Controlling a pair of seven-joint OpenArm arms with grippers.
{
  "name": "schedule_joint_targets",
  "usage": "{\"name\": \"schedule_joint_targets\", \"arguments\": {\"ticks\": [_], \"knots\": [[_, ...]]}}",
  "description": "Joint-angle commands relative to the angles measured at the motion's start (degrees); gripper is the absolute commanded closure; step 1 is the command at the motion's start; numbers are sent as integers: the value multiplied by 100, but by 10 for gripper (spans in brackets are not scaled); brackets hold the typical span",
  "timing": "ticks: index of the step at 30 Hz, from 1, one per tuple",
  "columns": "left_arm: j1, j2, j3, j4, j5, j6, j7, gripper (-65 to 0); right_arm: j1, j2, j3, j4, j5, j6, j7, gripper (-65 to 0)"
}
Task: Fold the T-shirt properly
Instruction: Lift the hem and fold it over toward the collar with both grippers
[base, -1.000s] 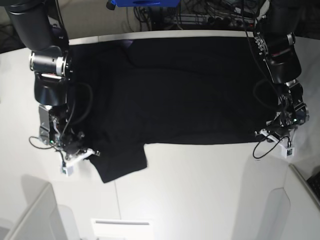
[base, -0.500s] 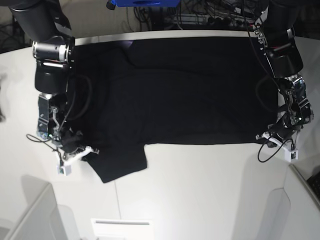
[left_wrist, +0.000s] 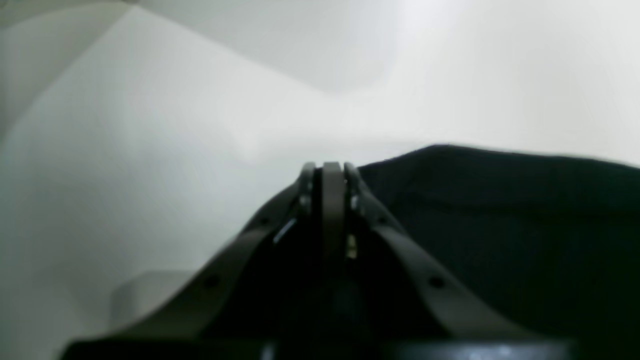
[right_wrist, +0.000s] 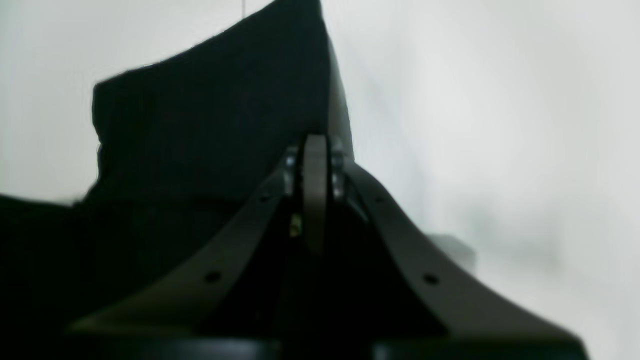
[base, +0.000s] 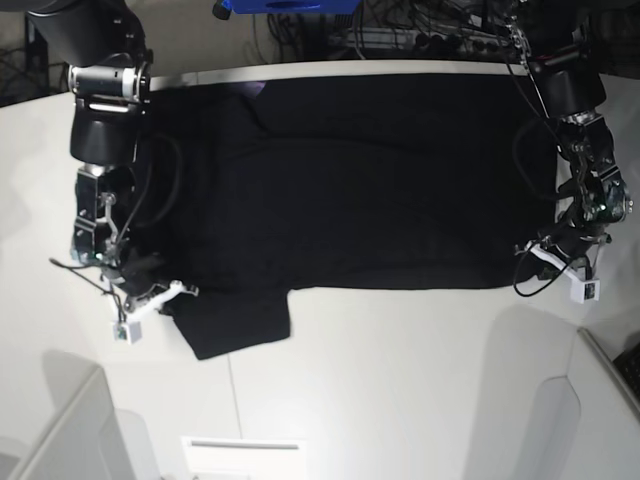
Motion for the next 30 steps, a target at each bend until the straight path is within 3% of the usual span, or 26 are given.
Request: {"name": "schedule_joint_targets", "arguments": {"ticks": [1, 18, 23, 30], "knots": [[-76, -111, -28, 222, -49, -2, -126, 0, 160, 60, 23, 160, 80, 15, 111, 0], [821, -67, -45, 1593, -57, 24, -126, 0, -605, 60, 23, 1637, 80, 6, -267, 0], [1076, 39, -441, 1954, -57, 6, -108, 0, -798, 60, 32, 1962, 80, 6, -478, 0], [1225, 83, -476, 2490, -57, -2, 481, 0, -1009, 7, 331, 2358, 80, 6, -724, 0]]}}
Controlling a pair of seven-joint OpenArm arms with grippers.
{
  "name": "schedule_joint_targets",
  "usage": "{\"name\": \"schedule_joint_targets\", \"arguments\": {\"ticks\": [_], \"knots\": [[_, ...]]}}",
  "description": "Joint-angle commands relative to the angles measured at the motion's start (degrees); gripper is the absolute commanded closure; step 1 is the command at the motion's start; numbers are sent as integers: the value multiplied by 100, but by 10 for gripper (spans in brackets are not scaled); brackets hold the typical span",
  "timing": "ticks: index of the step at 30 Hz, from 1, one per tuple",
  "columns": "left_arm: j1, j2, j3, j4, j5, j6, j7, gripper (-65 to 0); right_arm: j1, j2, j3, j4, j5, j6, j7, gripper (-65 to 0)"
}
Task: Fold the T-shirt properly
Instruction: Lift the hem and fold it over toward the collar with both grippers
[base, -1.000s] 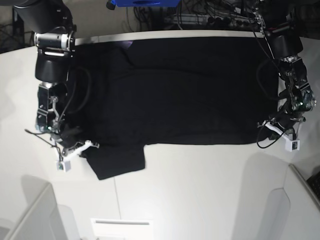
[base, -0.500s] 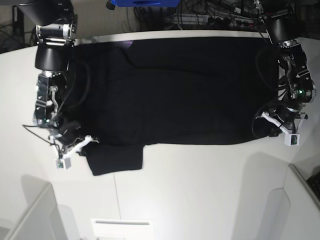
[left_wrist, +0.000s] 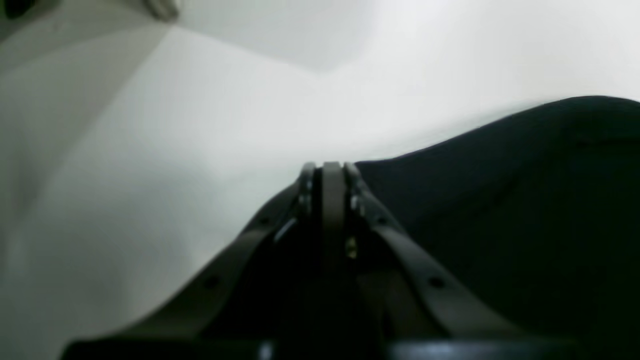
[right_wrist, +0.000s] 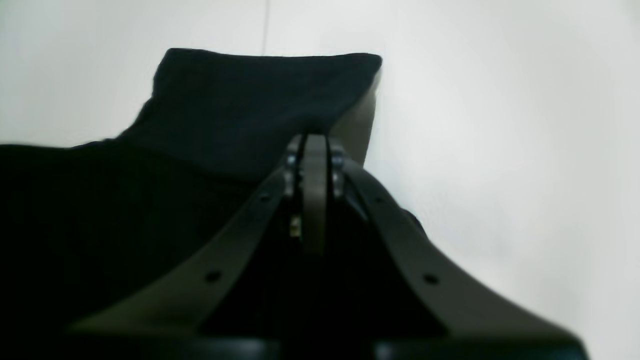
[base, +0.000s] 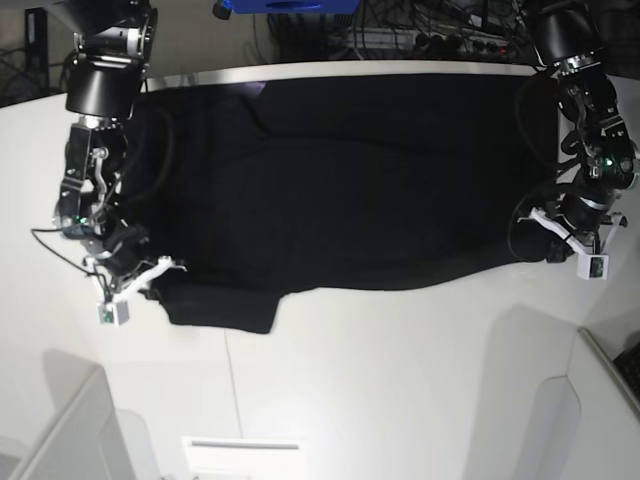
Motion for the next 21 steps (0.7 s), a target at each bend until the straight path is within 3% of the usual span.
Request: {"name": "schedule_joint_targets", "arguments": {"ticks": [1, 13, 18, 21], "knots": [[3, -42, -41, 215, -44, -15, -120, 0, 79, 13, 8, 201, 82, 11, 111, 0], [513, 99, -384, 901, -71, -15, -102, 0, -466, -4, 8, 1001, 82, 11, 102, 0], [909, 55, -656, 1007, -1055, -15, -102, 0, -677, -4, 8, 1194, 73, 11, 102, 0], [1076, 46, -815, 1024, -1275, -15, -102, 0, -800, -4, 16, 1344, 73, 2, 102, 0]]}}
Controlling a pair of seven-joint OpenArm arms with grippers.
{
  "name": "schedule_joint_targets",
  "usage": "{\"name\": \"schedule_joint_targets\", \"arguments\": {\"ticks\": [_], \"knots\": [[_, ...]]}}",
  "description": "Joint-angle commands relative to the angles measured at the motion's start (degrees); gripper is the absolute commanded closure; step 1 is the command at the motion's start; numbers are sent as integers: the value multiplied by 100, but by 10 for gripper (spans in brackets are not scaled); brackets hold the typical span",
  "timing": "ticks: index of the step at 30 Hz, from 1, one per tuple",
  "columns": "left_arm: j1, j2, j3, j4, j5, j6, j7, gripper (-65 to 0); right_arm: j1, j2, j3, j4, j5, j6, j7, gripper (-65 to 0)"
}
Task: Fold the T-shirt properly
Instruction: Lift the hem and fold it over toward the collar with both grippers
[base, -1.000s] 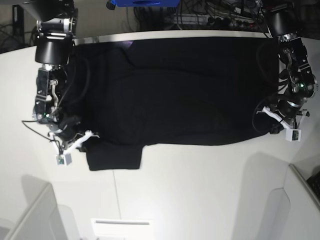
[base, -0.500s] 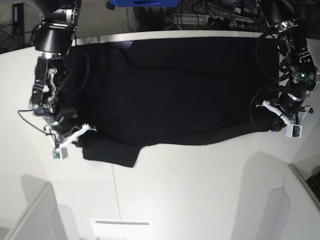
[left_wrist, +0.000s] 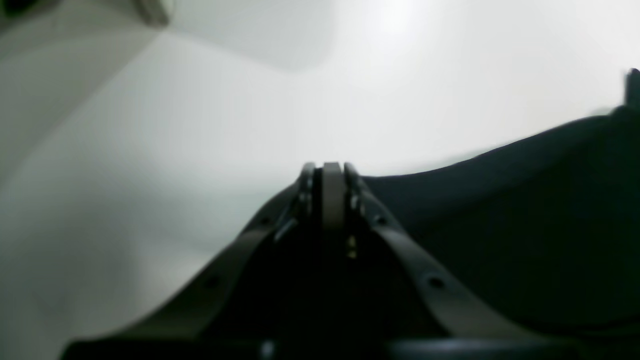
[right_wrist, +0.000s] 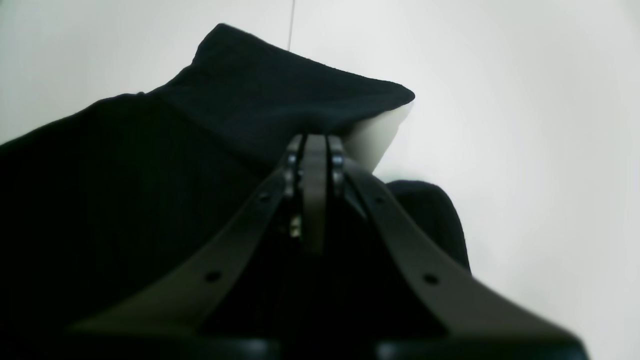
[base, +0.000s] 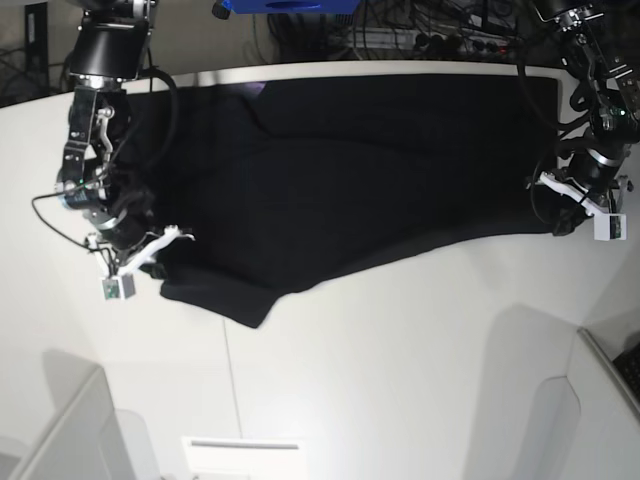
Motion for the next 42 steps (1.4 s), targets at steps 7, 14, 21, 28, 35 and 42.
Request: {"name": "schedule_joint_targets", "arguments": {"ticks": [7, 14, 21, 28, 35, 42], "knots": [[346, -109, -179, 462, -97, 24, -137, 0, -45, 42, 449, 608, 71, -82, -322, 0], [627, -100, -188, 541, -106, 24, -137, 0, -326, 42, 608, 1109, 71, -82, -551, 0], [935, -100, -197, 629, -106, -2, -146, 0, -669, 42, 616, 1460, 71, -90, -542, 0], [1137, -74, -689, 638, -106, -539, -137, 0, -924, 42, 625, 1698, 71, -99, -542, 0], [1366, -74, -716, 638, -106, -715, -146, 0, -1196, -196, 1126, 2014, 71, -90, -718, 0], [1383, -65, -909, 638, -106, -846, -146, 0, -1478, -354, 1179, 2331, 71, -90, -894, 0]]}}
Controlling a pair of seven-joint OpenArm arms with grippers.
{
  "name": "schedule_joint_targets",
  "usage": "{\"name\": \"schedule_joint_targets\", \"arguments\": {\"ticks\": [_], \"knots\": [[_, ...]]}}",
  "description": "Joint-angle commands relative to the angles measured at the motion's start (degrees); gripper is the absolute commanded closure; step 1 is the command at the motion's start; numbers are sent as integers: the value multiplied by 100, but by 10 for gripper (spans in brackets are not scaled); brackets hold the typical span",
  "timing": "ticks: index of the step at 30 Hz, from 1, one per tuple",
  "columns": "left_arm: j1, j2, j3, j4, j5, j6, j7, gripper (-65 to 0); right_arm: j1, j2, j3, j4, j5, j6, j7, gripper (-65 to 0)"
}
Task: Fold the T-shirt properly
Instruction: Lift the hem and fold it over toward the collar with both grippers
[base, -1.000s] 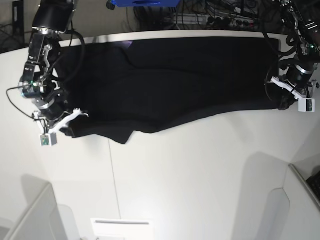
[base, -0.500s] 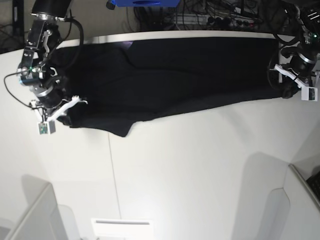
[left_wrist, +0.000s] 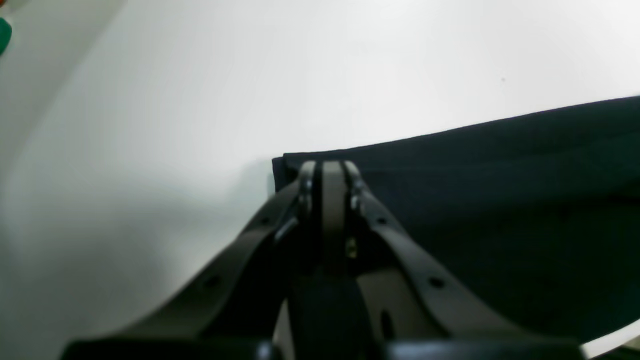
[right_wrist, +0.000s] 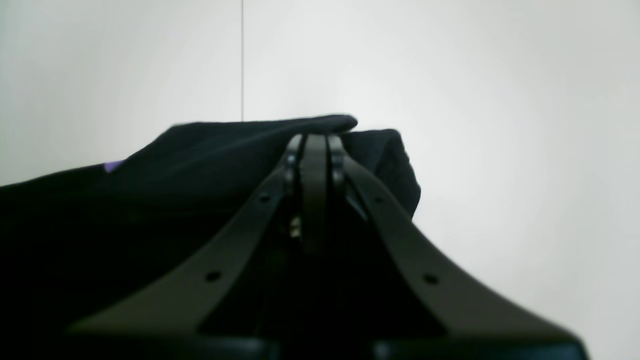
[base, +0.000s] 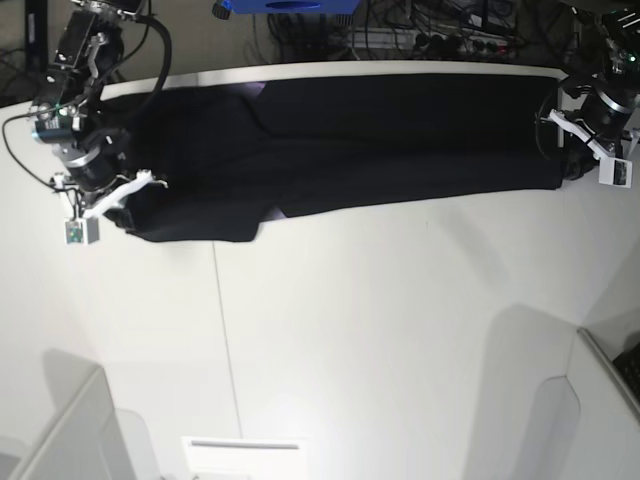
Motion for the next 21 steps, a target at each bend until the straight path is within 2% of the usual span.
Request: {"name": "schedule_joint_targets", "arguments": {"ticks": [1, 7, 12, 17, 21], "knots": [[19, -98, -184, 100, -58, 4, -137, 0, -5, 59, 25, 130, 19, 12, 114, 0], [19, -116, -281, 92, -58, 4, -137, 0, -137, 50, 34, 147, 27, 12, 122, 0], [19, -98, -281, 92, -58, 4, -137, 0, -268, -266, 34, 244, 27, 12, 149, 0], [55, -116, -307, 92, -58, 4, -137, 0, -348, -310, 43, 270, 27, 12, 131, 0], [178, -124, -298, 92, -58, 4, -137, 0, -418, -398, 385, 270, 63, 21, 114, 0]]}}
